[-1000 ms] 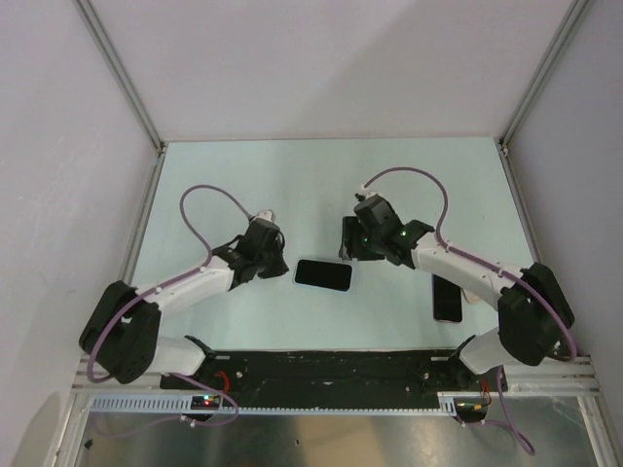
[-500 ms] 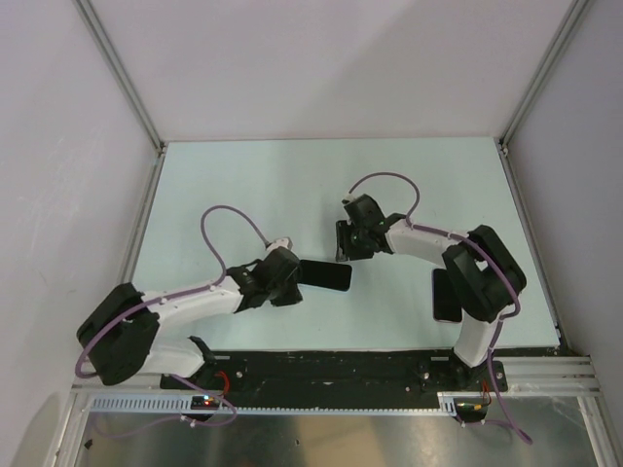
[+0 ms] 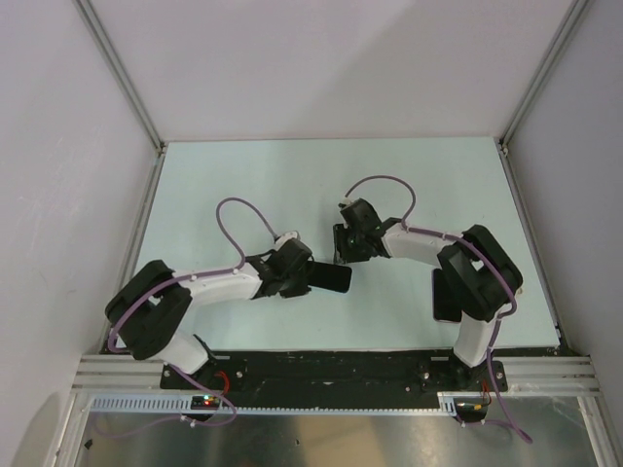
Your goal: Put the phone into the phone case
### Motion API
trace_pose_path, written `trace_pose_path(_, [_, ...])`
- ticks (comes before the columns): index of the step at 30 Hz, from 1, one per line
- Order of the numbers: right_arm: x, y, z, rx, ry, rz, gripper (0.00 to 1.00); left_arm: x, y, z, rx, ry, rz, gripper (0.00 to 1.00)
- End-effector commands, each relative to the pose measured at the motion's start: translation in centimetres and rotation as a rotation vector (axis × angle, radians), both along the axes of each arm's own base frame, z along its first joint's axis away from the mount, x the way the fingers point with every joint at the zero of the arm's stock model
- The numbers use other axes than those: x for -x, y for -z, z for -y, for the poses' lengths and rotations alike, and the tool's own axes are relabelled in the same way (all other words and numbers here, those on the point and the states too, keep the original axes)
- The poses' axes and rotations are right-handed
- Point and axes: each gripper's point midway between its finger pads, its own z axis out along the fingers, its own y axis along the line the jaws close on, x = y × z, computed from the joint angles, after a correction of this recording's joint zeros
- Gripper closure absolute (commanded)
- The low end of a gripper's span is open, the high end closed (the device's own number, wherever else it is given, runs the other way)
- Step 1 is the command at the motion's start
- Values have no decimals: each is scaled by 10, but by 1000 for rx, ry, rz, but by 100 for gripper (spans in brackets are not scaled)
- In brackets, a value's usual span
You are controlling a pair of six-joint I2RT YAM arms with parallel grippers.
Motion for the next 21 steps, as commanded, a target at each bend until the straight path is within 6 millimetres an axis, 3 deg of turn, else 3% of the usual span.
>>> trace_pose_path(1, [26, 5, 5, -2, -14, -41, 54, -28, -9, -2, -1, -60, 63, 100])
trace_pose_path(8, [53, 0, 12, -33, 4, -60, 56, -50, -10, -15, -18, -87, 72, 100])
trace_pose_path(17, [99, -6, 2, -54, -4, -85, 56, -83, -19, -24, -27, -100, 96, 100])
trace_pose_path(21, [105, -12, 2, -53, 11, -67, 57, -91, -23, -23, -26, -84, 100, 100])
